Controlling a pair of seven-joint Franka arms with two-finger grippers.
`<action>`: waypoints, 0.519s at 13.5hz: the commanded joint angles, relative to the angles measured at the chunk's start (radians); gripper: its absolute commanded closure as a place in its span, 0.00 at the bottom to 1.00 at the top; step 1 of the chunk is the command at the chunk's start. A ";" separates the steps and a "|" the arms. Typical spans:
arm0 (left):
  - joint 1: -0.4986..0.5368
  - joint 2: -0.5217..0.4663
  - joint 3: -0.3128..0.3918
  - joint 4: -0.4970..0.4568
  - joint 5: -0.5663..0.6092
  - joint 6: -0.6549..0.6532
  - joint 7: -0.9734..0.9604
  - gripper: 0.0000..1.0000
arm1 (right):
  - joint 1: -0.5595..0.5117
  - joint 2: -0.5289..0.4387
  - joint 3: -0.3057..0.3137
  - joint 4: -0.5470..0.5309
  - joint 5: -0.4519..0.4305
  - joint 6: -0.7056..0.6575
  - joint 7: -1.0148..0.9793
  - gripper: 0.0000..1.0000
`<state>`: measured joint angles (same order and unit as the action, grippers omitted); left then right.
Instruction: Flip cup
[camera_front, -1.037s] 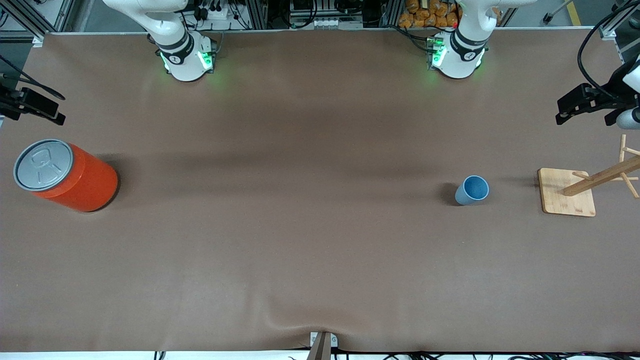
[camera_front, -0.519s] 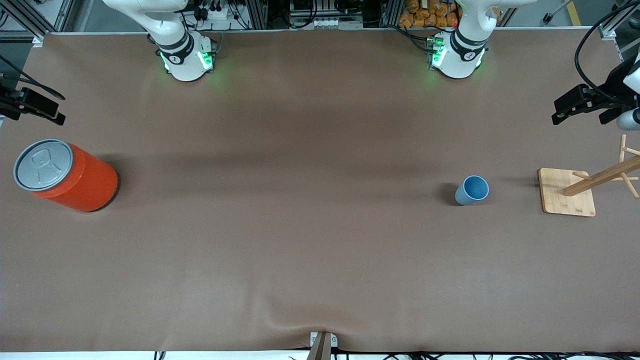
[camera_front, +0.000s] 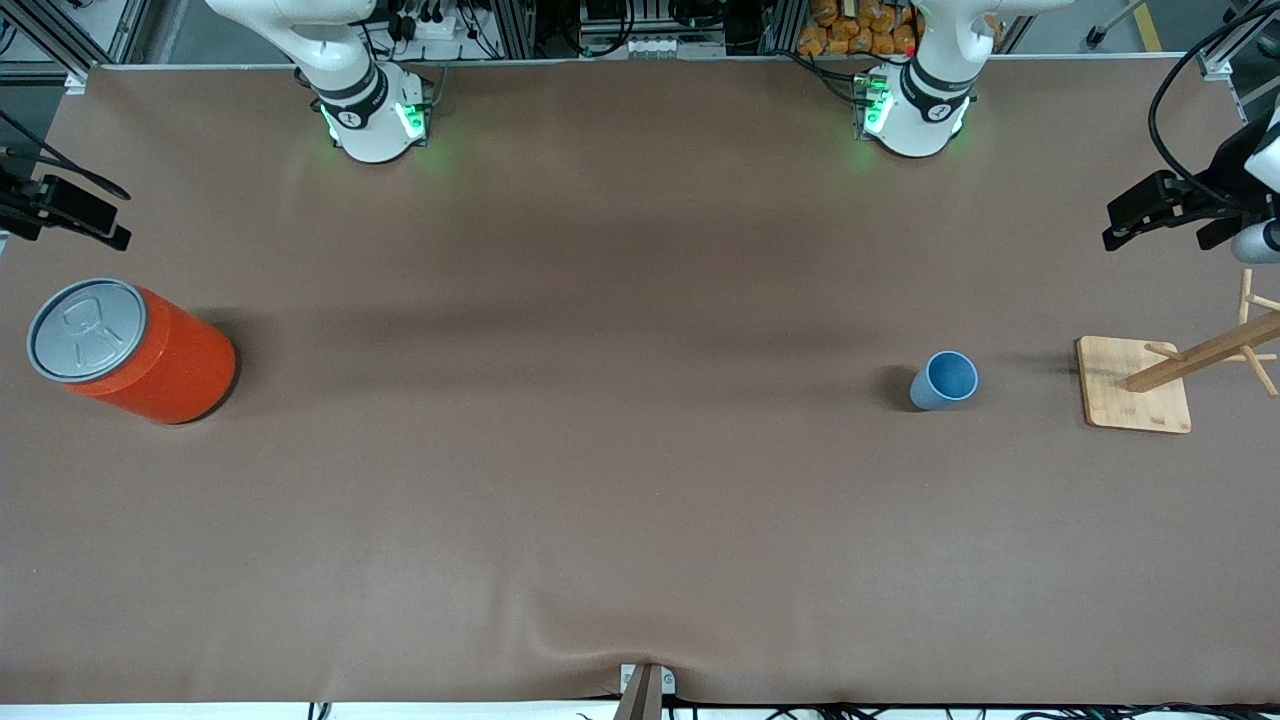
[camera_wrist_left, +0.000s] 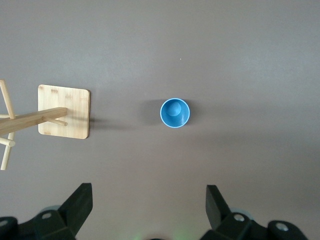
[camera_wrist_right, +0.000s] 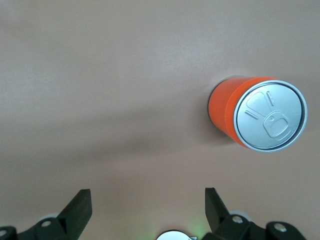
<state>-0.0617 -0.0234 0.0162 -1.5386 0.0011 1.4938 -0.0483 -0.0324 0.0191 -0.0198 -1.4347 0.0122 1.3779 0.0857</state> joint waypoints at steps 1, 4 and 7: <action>0.003 0.003 -0.004 0.011 -0.013 -0.012 -0.021 0.00 | -0.001 0.004 0.003 0.013 0.003 -0.005 0.011 0.00; 0.005 0.003 -0.005 0.011 -0.015 -0.014 -0.015 0.00 | 0.000 0.004 0.003 0.013 0.003 -0.005 0.011 0.00; 0.005 0.002 -0.004 0.011 -0.015 -0.012 -0.013 0.00 | 0.000 0.004 0.003 0.013 0.003 -0.005 0.011 0.00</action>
<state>-0.0617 -0.0229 0.0158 -1.5388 -0.0003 1.4937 -0.0495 -0.0320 0.0191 -0.0195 -1.4347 0.0122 1.3779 0.0857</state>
